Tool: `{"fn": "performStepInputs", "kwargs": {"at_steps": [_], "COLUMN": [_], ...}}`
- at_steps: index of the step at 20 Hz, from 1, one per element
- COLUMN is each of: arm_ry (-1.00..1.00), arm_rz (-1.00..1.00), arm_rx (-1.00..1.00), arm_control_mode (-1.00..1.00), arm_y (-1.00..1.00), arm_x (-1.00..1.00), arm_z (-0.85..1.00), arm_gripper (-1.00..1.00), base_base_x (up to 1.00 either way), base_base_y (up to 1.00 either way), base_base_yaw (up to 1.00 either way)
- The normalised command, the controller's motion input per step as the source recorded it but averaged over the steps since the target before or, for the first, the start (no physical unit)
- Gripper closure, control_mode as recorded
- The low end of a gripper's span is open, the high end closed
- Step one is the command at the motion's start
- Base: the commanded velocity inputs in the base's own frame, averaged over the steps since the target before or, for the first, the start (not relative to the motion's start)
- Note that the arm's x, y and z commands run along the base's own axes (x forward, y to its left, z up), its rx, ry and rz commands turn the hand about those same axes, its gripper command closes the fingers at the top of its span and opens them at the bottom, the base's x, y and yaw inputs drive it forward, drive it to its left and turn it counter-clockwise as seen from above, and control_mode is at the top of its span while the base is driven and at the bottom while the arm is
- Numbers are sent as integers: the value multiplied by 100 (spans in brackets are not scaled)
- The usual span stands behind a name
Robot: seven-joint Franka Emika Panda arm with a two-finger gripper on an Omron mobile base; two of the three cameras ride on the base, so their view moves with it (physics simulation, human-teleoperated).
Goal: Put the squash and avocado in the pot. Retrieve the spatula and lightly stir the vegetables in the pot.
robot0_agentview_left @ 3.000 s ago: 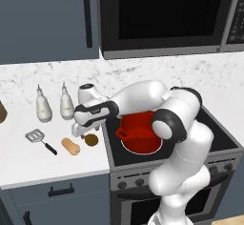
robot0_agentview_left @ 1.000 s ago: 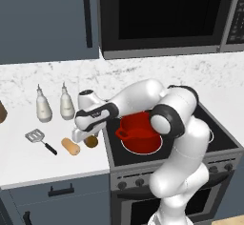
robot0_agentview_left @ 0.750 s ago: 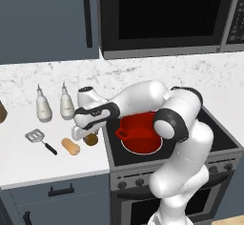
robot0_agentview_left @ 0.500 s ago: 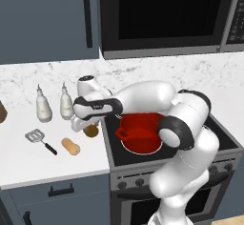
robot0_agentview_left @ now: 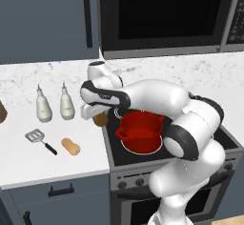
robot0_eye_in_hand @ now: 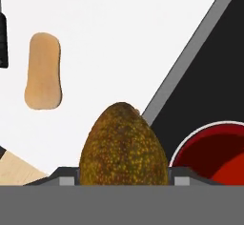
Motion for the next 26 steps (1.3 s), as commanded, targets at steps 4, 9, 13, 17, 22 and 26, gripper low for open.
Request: {"fn": "performStepInputs", "kwargs": {"at_steps": [4, 9, 13, 17, 22, 26], "arm_ry": [0, 0, 0, 0, 1, 6], "arm_rz": [-3, -3, -7, -8, -6, -1], "arm_rx": [0, 0, 0, 0, -1, -1], "arm_control_mode": [-100, -100, -100, -100, -100, -100], "arm_y": [-58, -67, -83, -84, -77, -19], "arm_x": [0, -14, -20, -21, -7, 0], "arm_z": [47, 24, 0, 0, -7, -39], "arm_gripper": [100, 100, 100, 100, 100, 100], "base_base_x": [0, 0, 0, 0, 0, 0], "base_base_y": [0, 0, 0, 0, 0, 0], "base_base_yaw": [0, 0, 0, 0, 0, 0]}}
